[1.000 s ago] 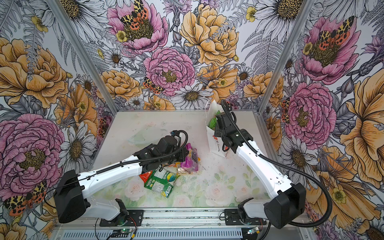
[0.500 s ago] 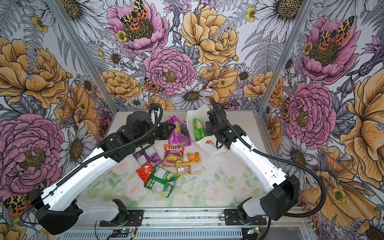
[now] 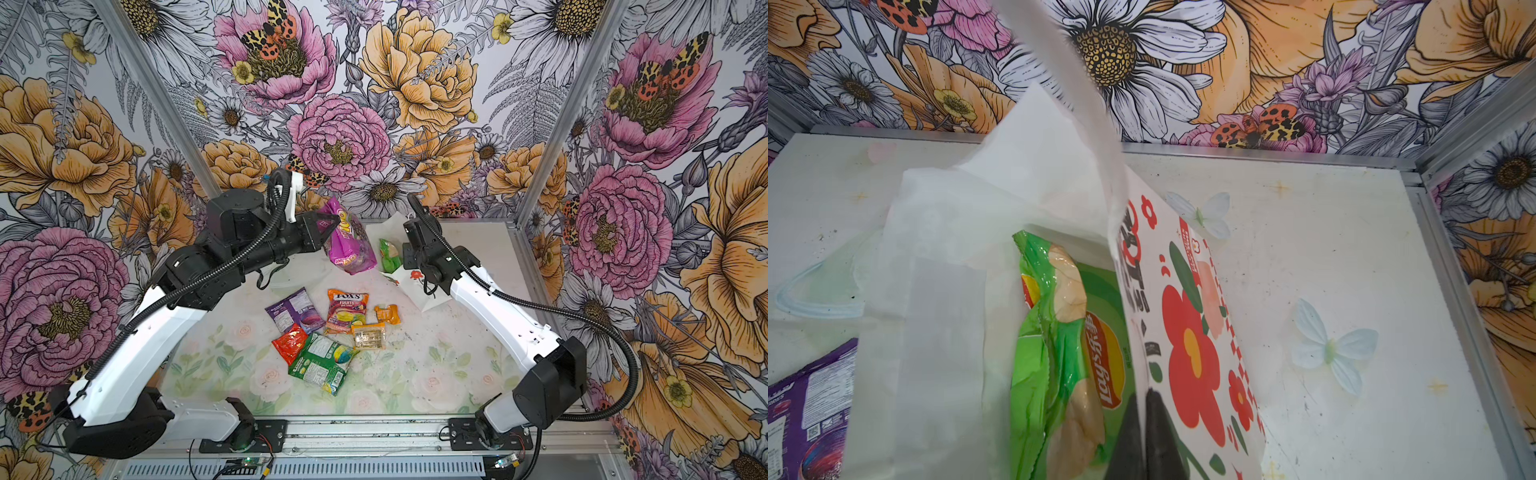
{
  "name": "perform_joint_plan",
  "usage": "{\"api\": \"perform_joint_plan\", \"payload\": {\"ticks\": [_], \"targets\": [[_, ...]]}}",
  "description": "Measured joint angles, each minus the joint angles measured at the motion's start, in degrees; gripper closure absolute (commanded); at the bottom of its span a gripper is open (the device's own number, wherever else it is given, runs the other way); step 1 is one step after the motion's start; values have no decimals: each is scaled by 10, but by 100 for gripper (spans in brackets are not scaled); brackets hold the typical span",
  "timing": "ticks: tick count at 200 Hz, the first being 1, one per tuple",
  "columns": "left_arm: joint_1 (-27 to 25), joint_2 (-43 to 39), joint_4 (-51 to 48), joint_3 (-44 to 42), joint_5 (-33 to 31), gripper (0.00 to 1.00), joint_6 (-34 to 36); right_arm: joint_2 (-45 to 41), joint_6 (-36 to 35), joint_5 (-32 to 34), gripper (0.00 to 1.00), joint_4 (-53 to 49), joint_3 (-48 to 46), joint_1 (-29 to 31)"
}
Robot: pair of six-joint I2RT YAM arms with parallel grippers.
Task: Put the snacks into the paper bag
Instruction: 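Lift the purple candy bag with the left gripper toward the paper bag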
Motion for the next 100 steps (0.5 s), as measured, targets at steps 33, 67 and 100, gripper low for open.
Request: {"api": "perform_joint_plan", "payload": {"ticks": [33, 67, 100], "targets": [[1, 56, 2, 56, 7, 100, 0, 0, 7, -11, 100, 0, 9, 2], [1, 107, 7, 80, 18, 100, -6, 0, 24, -29, 100, 0, 18, 2], [1, 135, 11, 75, 19, 100, -11, 0, 40, -45, 100, 0, 18, 2]]}}
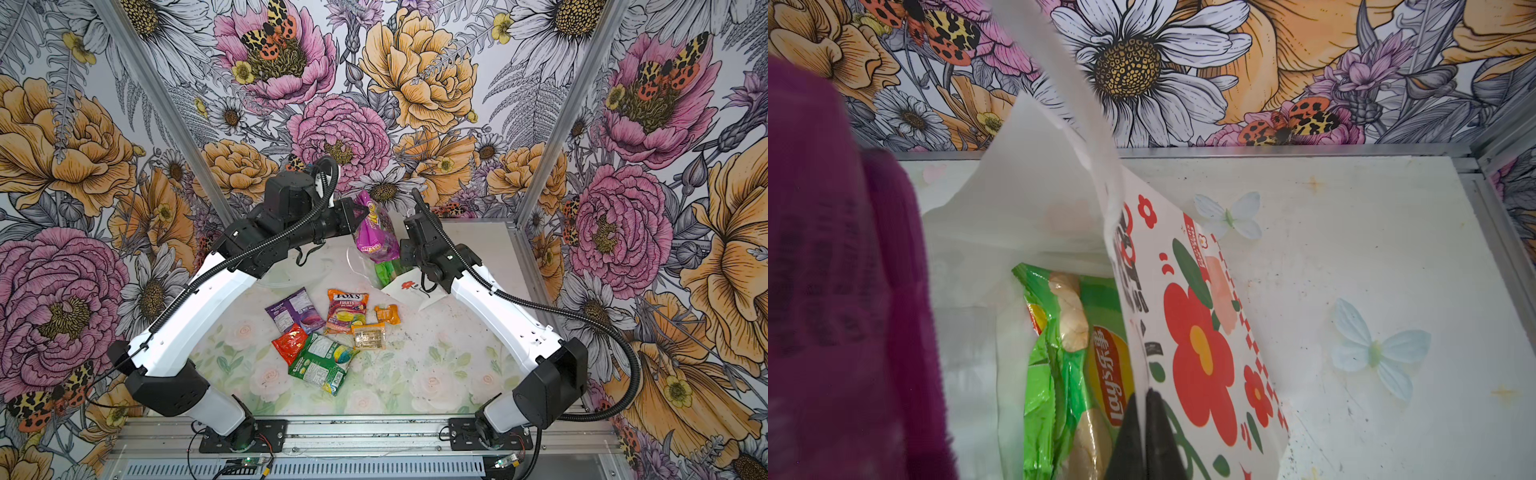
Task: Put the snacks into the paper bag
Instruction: 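Lift the purple candy bag with the left gripper toward the paper bag, then lower the purple candy bag into the paper bag and open the left gripper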
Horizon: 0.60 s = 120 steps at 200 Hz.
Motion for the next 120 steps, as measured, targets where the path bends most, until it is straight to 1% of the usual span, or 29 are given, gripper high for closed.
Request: {"api": "perform_joint_plan", "payload": {"ticks": [40, 86, 120], "targets": [[0, 1, 13, -38, 9, 100, 0, 0, 10, -19, 100, 0, 0, -2], [9, 0, 58, -114, 34, 100, -4, 0, 18, -37, 100, 0, 0, -10], [11, 0, 95, -148, 48, 100, -4, 0, 28, -72, 100, 1, 0, -31]]}}
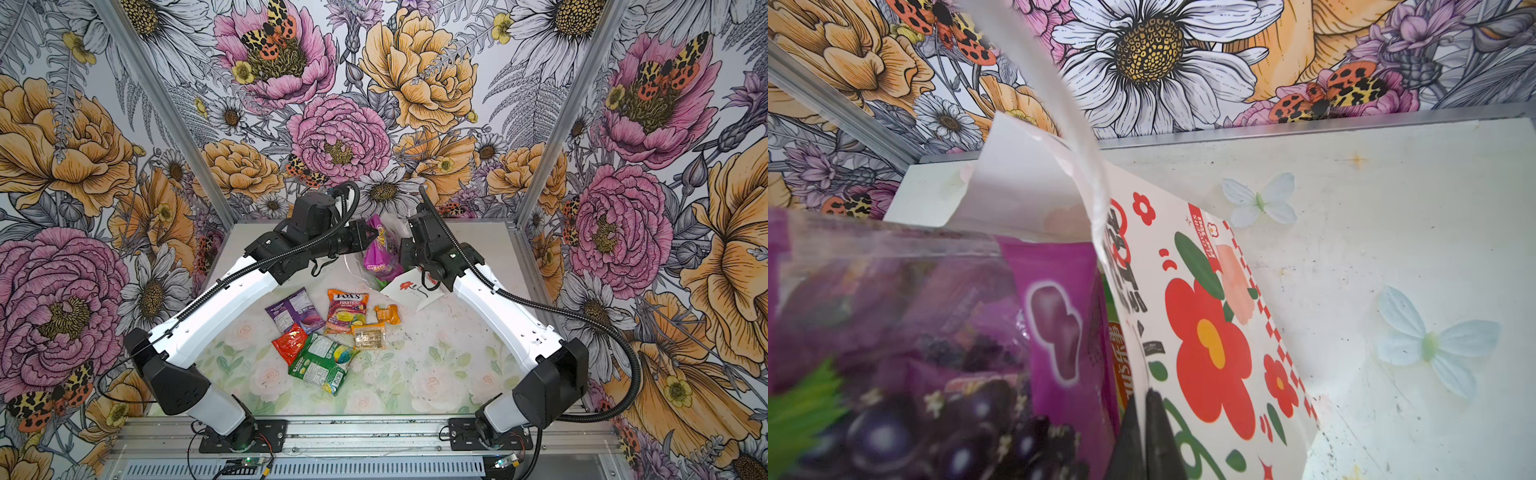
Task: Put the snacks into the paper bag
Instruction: 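Lower the purple candy bag into the paper bag and open the left gripper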
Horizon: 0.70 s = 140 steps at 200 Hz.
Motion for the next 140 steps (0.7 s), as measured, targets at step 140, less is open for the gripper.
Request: {"api": "perform_joint_plan", "payload": {"ticks": [140], "targets": [[-16, 196, 101, 96, 67, 100, -26, -20, 18, -72, 100, 20, -33, -89]]}}
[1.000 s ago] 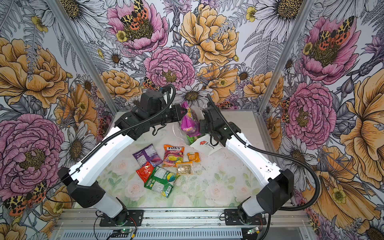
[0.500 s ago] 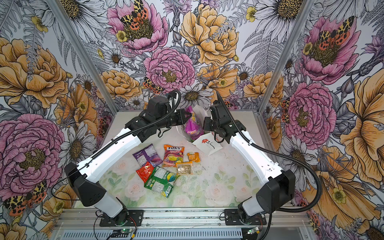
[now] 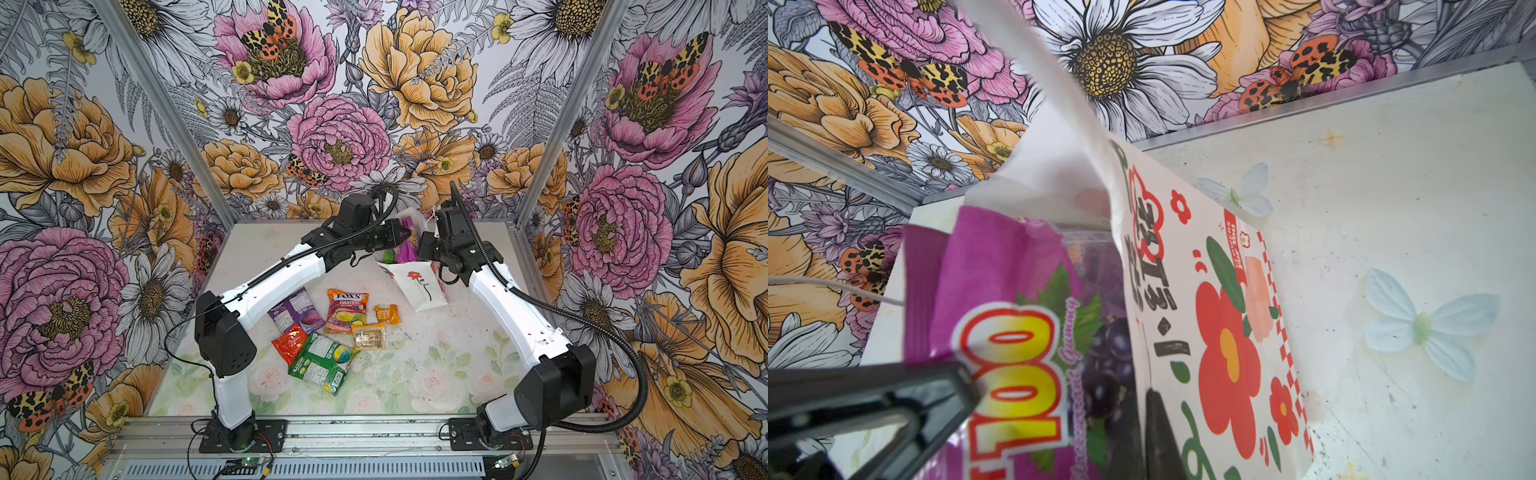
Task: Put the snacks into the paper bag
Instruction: 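Lower the purple candy bag into the paper bag and open the left gripper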
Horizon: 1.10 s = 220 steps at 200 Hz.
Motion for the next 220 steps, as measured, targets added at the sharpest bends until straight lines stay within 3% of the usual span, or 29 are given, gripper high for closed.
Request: {"api": "perform_joint_plan", "payload": {"ticks": [49, 128, 200, 220], "targets": [[-12, 57, -60, 80, 0, 100, 6, -19, 5, -11, 100, 10, -27, -35], [-19, 201, -265, 331, -17, 100, 31, -23, 7, -15, 100, 13, -36, -50], [-27, 238, -322, 373, -30, 100, 37, -32, 7, -13, 100, 21, -48, -50], [-27, 240, -326, 377, -32, 95, 37, -34, 7, -12, 100, 24, -51, -50]]}}
